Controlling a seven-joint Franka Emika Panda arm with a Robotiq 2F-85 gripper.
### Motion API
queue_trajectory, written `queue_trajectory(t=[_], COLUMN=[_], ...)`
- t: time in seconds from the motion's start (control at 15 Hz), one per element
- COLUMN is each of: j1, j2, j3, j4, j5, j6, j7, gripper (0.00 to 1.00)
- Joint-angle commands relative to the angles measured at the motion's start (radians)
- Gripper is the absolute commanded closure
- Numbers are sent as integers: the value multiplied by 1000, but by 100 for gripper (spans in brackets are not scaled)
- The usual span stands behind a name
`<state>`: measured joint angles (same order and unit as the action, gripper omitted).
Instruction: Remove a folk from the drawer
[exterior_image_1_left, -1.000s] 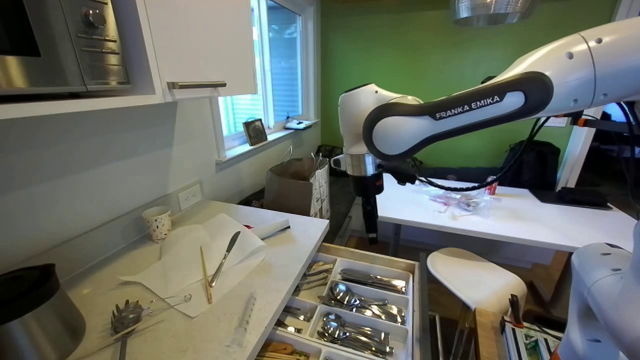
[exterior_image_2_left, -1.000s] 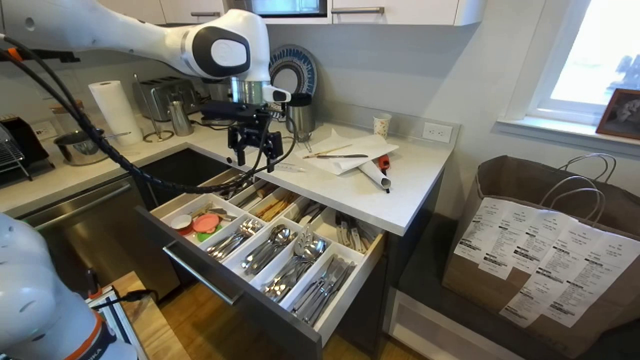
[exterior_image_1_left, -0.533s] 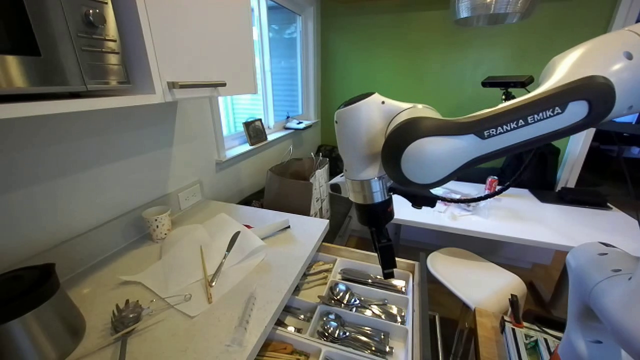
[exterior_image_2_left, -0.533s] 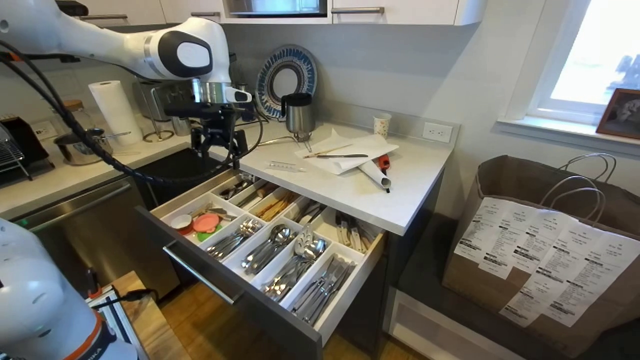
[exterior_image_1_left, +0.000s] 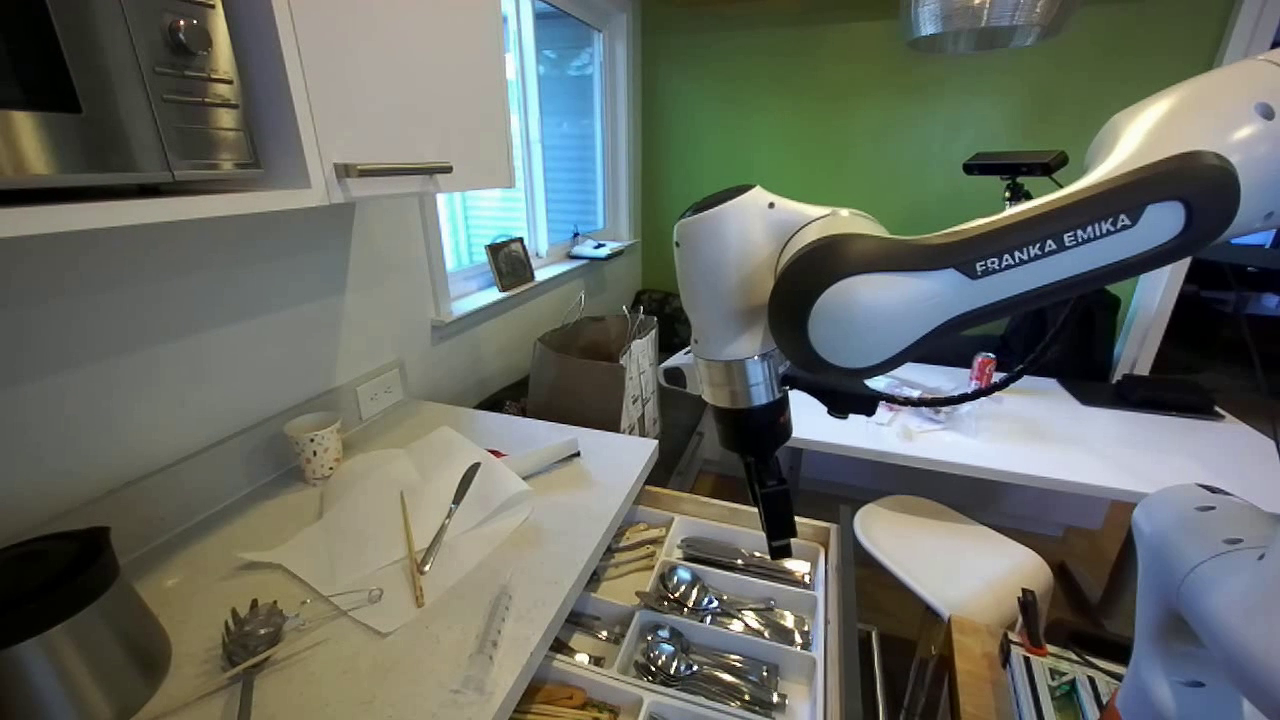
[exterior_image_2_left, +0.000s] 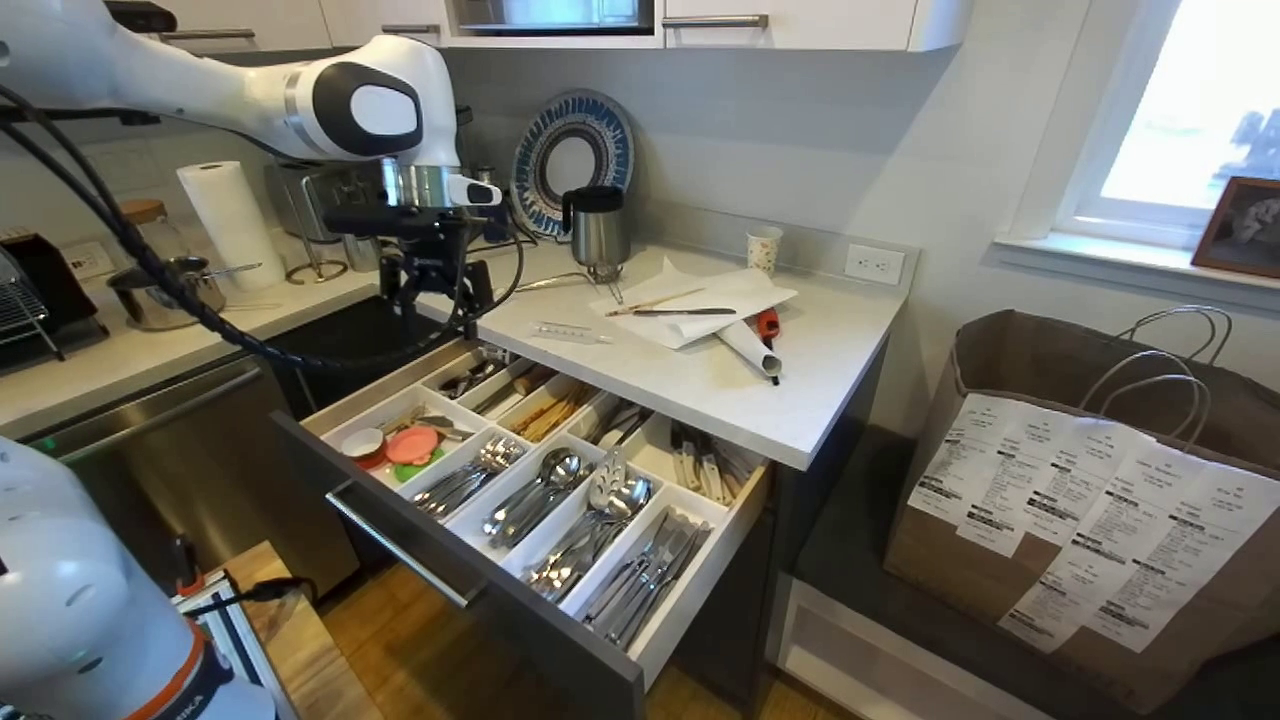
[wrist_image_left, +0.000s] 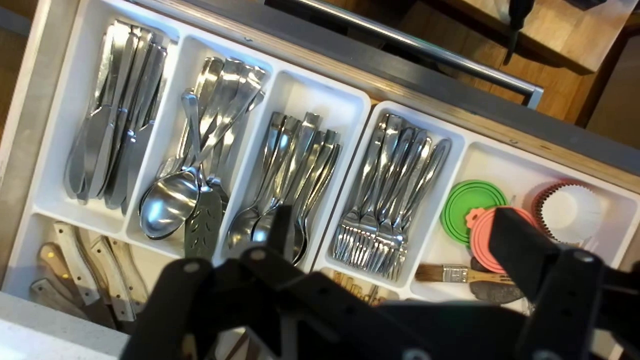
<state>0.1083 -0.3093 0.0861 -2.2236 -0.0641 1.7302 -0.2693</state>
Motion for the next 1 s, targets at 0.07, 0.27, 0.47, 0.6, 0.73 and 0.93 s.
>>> queue_trajectory(t=[0.07,0.27,0.47,0.6,0.73,0.93], j1=[7,7,17,21,20,14], j2=[64,120,195,244,294,356], j3=[-2,-2,13,24,31,31], j4=[-1,-12,-26,-35,-47,-63], j5=[36,44,64,71,81,83], j6=[-10,4,10,16,32,73], j7=[49,43,53,71,109,137], gripper=[0,0,0,0,0,0])
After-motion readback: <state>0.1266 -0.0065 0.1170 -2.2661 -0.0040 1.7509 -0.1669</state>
